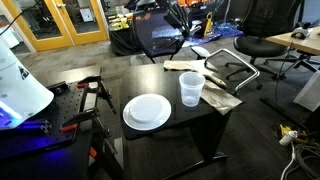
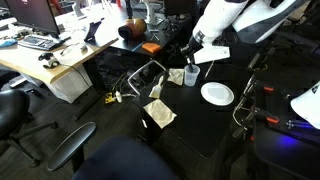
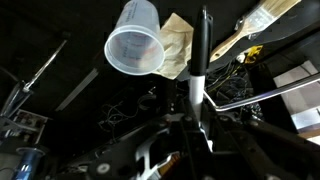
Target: Put the marker in the cup
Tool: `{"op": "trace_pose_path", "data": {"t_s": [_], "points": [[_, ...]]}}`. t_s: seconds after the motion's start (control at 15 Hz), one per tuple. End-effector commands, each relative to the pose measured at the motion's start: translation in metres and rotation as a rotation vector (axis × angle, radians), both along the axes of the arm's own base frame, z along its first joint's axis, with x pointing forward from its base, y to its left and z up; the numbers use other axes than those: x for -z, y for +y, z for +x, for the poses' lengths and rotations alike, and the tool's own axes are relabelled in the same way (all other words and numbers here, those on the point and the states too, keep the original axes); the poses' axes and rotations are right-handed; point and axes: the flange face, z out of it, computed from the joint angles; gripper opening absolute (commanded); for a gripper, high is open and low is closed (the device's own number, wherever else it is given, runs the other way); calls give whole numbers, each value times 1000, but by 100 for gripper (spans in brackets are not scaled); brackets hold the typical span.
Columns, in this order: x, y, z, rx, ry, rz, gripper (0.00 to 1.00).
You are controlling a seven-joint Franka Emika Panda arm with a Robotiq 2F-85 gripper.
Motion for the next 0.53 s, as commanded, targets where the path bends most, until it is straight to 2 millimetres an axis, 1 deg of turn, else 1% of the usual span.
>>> {"op": "trace_pose_path", "data": {"t_s": [0.0, 0.27, 0.47], "points": [[-11, 3, -9, 120, -75, -106, 3], [-6, 12, -20, 233, -99, -225, 3], [-2, 14, -24, 286, -108, -276, 3]]}}
